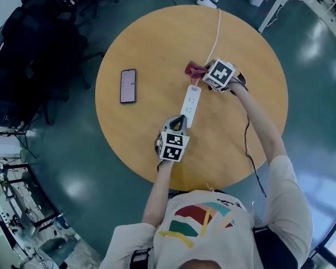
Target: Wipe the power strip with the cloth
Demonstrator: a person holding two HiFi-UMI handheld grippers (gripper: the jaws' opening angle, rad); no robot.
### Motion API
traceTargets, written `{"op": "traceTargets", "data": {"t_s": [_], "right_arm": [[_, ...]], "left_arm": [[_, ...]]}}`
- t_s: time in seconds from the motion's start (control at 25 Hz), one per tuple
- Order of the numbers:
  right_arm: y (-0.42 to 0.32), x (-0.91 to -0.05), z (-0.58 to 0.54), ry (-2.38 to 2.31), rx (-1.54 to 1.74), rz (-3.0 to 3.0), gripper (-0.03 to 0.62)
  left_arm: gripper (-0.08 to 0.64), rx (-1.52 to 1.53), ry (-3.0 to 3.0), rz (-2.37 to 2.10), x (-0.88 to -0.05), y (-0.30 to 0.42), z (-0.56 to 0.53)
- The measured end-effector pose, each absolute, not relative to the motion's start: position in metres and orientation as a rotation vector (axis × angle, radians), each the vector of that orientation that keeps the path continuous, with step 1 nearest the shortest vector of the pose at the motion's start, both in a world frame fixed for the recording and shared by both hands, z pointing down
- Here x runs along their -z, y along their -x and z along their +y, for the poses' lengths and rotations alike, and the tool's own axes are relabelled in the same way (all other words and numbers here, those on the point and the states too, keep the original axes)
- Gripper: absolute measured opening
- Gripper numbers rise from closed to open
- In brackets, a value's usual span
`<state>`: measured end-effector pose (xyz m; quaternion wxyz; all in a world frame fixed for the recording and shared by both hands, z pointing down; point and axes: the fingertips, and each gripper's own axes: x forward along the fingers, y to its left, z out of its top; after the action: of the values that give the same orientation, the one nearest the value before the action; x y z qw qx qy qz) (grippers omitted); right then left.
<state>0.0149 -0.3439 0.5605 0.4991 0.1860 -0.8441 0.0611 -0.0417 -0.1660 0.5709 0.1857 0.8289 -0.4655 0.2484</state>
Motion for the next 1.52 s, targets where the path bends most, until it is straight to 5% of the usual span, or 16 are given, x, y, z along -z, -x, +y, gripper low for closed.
{"op": "traceTargets", "data": {"t_s": [0.52,1.24,1.52], "right_arm": [[0.037,-0.583,-0.308,-0.177,-0.268,-1.925,0.038],[-0.037,-0.578,-0.260,-0.425,-0.458,-1.974,0.040],[-0.016,-0.548,-0.161,-0.384,0.004,-2.117,0.040]], "left_arm": [[0.029,-0.678,-2.333,-1.354,-0.570,0.049,-0.163],[0.029,-0.477,-2.234,-1.212,-0.572,0.051,-0.163],[0.029,-0.510,-2.471,-1.243,-0.540,0.083,-0.189]]}}
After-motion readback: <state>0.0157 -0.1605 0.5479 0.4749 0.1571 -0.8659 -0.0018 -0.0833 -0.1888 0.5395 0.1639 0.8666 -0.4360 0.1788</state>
